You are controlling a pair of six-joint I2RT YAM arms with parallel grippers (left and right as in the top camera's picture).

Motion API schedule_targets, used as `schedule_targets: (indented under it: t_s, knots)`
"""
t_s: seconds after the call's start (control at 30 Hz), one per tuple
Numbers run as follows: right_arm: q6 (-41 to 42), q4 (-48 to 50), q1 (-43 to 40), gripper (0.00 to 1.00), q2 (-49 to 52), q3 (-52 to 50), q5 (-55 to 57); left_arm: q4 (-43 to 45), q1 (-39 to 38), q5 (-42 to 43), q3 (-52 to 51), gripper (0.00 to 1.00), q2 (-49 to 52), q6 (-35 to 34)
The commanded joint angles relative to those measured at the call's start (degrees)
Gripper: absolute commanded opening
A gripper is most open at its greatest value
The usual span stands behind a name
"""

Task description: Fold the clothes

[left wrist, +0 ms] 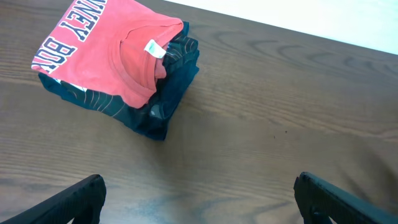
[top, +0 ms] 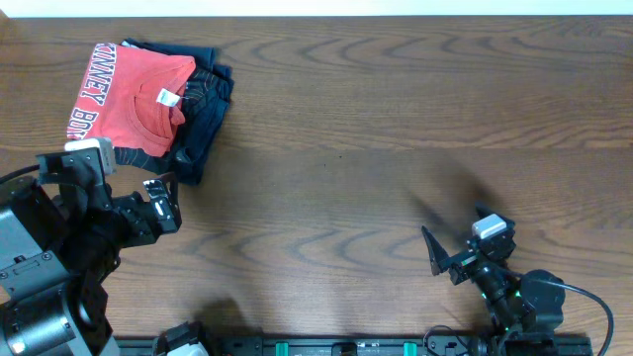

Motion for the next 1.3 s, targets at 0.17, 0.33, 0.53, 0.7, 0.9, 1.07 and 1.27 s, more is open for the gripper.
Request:
schedule_targets:
  t_s: [0.17, 0.33, 0.53, 0.7, 0.9, 1.07, 1.27]
  knots:
    - [2.8, -0.4, 0.5, 0.99, -0.4, -0.2, 2.0, 0.0, -0.2, -0.5, -0.1, 0.98, 0.0, 0.3]
    - [2.8, -0.4, 0.5, 0.99, -0.4, -0.2, 2.0, 0.0, -0.2, -0.5, -0.1, 0.98, 0.0, 0.3]
    - [2.8, -0.4, 0.5, 0.99, -0.4, -0.2, 2.0, 0.0, -0.2, -0.5, -0.1, 0.98, 0.0, 0.3]
    - [2.8, -0.4, 0.5, 0.99, -0.4, -0.2, 2.0, 0.0, -0.2, -0.5, -0.1, 0.98, 0.0, 0.4]
    - [2.8, -0.4, 0.5, 0.99, -0.4, -0.2, 2.0, 0.0, -0.2, -0.5, -0.1, 0.98, 0.0, 0.3]
    - [2.8, -0.4, 0.5, 0.99, -0.4, -0.2, 2.0, 0.0, -0.4, -0.5, -0.1, 0.98, 0.0, 0.3]
    - [2.8, -0.4, 0.5, 0.99, -0.4, -0.2, 2.0, 0.0, -1.9, -1.1, -0.1, 0.98, 0.0, 0.4]
